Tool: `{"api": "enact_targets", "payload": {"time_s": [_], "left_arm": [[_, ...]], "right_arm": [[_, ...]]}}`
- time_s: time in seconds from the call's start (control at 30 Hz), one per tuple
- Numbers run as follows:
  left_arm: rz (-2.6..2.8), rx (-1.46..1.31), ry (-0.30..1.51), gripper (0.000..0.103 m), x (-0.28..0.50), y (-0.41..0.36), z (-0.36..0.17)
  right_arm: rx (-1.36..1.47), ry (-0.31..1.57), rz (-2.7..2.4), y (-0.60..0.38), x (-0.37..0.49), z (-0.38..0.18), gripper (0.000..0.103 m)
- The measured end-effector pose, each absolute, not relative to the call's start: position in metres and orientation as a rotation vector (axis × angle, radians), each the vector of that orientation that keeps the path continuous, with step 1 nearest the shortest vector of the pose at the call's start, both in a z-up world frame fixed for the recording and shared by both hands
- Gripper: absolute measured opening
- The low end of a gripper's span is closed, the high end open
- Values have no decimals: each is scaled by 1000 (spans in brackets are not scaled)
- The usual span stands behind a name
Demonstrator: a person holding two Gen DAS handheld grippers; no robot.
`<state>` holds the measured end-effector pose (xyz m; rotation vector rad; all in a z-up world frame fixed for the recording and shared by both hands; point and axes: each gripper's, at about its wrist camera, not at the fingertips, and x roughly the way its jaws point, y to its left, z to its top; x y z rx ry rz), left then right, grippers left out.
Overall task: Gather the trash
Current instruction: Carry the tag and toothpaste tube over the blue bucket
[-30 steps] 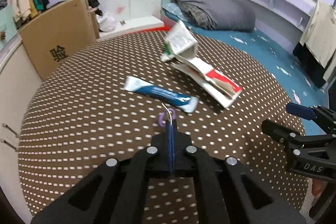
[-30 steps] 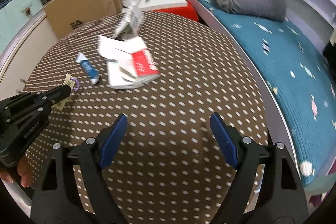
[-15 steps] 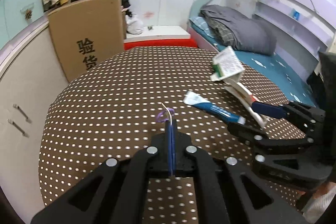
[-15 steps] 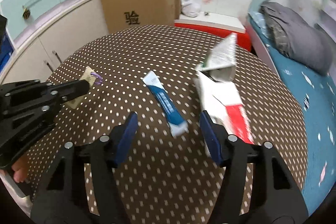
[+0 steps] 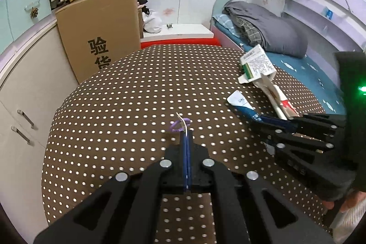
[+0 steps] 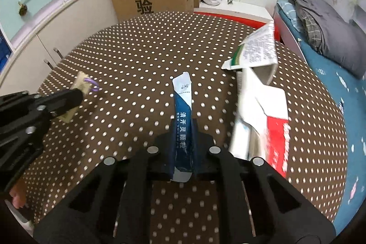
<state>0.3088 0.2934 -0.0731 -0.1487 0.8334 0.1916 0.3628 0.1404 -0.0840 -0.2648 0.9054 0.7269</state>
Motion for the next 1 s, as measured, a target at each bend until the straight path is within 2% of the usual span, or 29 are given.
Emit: {"api": "enact_targets", "payload": {"time_s": [0.4,1.0], "left_arm": [[91,-96,822,1,308,227,-63],[-121,45,840,1,318,74,-64]], "right_arm": [[-205,858,672,74,337,-66,12],[-54,869,446,-75,326,-68,12]]}}
